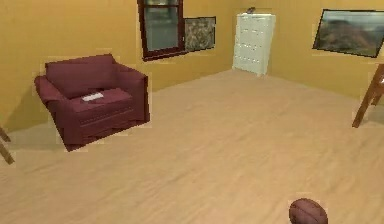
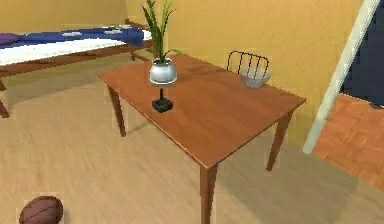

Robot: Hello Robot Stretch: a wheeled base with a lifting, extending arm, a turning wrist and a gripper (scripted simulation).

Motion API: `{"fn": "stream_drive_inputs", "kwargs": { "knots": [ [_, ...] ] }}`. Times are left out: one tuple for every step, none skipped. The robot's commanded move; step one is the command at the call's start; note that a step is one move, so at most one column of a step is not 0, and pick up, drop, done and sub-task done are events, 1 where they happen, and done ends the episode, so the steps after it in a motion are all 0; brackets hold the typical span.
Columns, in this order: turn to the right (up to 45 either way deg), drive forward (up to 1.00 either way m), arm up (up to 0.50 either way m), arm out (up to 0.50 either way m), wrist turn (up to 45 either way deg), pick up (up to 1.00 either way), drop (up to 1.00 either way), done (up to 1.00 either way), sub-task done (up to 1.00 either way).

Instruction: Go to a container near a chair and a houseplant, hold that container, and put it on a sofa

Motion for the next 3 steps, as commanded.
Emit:
{"fn": "stream_drive_inputs", "kwargs": {
  "knots": [
    [36.0, 0.0, 0.0, 0.0, 0.0, 0.0, 0.0, 0.0, 0.0],
    [0.0, 0.6, 0.0, 0.0, 0.0, 0.0, 0.0, 0.0, 0.0],
    [45.0, 0.0, 0.0, 0.0, 0.0, 0.0, 0.0, 0.0, 0.0]
  ]
}}
